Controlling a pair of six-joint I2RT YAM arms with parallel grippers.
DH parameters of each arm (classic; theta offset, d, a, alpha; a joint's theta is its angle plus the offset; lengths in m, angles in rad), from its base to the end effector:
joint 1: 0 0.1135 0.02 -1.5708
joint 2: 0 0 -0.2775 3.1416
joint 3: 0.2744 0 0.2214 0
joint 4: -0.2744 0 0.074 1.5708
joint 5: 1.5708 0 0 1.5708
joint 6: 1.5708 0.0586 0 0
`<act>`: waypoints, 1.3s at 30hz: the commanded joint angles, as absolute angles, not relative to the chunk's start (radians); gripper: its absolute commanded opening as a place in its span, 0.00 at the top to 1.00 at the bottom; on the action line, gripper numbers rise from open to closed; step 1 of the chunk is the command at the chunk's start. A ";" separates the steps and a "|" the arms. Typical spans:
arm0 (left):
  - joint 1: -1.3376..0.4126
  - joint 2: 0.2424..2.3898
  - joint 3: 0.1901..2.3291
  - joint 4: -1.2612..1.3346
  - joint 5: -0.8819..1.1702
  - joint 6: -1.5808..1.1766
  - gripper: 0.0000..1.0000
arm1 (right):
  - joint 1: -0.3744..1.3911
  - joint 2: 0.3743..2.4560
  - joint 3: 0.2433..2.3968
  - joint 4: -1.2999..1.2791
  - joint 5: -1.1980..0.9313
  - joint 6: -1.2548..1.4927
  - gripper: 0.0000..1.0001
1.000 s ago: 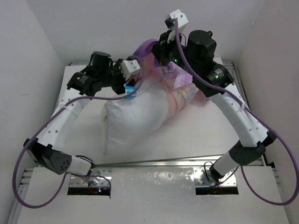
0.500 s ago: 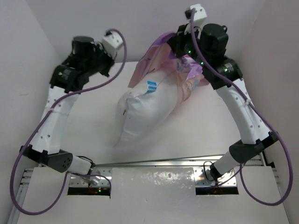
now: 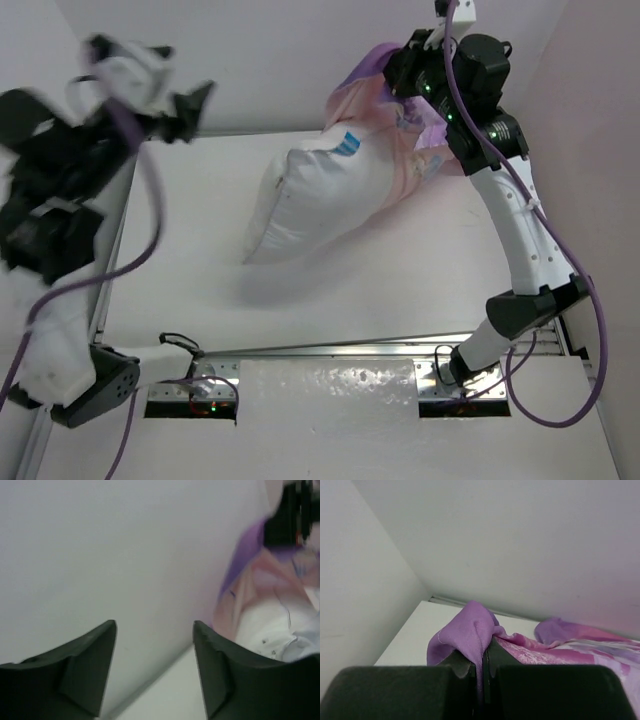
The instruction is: Put the pillow into the pillowcase
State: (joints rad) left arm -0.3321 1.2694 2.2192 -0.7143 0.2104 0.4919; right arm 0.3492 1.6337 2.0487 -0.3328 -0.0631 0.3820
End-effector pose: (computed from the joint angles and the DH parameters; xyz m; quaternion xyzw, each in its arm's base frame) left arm 0.1288 -0.0574 0.6174 0.3221 0.5312 -0.0025 0.7836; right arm 0.3185 0.1199 0.5422 -0.0121 0.6774 0.2828 0.6790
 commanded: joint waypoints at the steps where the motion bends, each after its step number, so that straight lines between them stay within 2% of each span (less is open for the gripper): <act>1: -0.327 1.465 1.944 -0.712 0.393 0.422 0.32 | 0.356 1.540 2.001 -0.089 -0.129 0.437 1.00; 3: -0.325 1.520 1.925 -0.597 0.231 0.423 0.31 | 0.354 1.514 1.964 -0.089 -0.126 0.437 1.00; 5: -0.310 1.560 1.931 -0.539 0.145 0.439 0.40 | 0.354 1.488 1.938 -0.092 -0.111 0.428 1.00; 7: -0.307 1.556 1.855 -0.540 0.181 0.486 0.51 | 0.354 1.474 1.928 -0.112 -0.101 0.411 1.00; 9: -0.317 1.516 1.775 -0.586 0.363 0.543 0.51 | 0.354 1.459 1.916 -0.136 -0.086 0.394 1.00; 14: -0.598 1.433 1.514 -0.673 0.405 0.583 0.46 | 0.353 1.353 1.711 -0.138 -0.012 0.368 1.00; 17: -0.670 1.425 1.447 -0.666 0.433 0.499 0.43 | 0.353 1.241 1.461 -0.140 0.057 0.342 1.00; 20: -0.675 1.413 1.436 -0.650 0.341 0.465 0.40 | 0.353 1.119 1.280 -0.155 0.190 0.311 1.00; 21: -0.676 1.410 1.437 -0.646 0.304 0.462 0.36 | 0.353 1.091 1.240 -0.163 0.222 0.307 1.00; 22: -0.676 1.407 1.437 -0.640 0.273 0.459 0.25 | 0.353 1.036 1.205 -0.172 0.282 0.305 1.00; 23: -0.676 1.407 1.434 -0.635 0.235 0.465 0.20 | 0.353 1.014 1.139 -0.170 0.299 0.305 1.00; 24: -0.676 1.408 1.421 -0.627 0.224 0.469 0.07 | 0.353 0.994 1.112 -0.172 0.313 0.305 1.00; 26: -0.678 1.419 1.395 -0.585 0.250 0.483 0.00 | 0.353 0.974 1.082 -0.186 0.304 0.305 1.00; 29: -0.687 1.456 1.324 -0.493 0.339 0.514 0.00 | 0.353 1.003 1.107 -0.219 0.247 0.324 1.00; 32: -0.663 1.524 1.227 -0.251 0.266 0.503 0.02 | 0.353 1.031 1.123 -0.207 0.219 0.337 1.00; 33: -0.637 1.525 1.227 -0.250 0.261 0.491 0.04 | 0.353 1.034 1.124 -0.206 0.221 0.336 1.00; 35: -0.577 1.621 1.277 -0.213 0.388 0.457 0.11 | 0.353 1.042 1.124 -0.206 0.219 0.327 1.00; 36: -0.527 1.694 1.302 -0.228 0.519 0.412 0.12 | 0.353 1.043 1.124 -0.209 0.216 0.324 1.00; 39: -0.517 1.763 1.332 -0.269 0.679 0.449 0.12 | 0.354 1.049 1.120 -0.224 0.224 0.307 1.00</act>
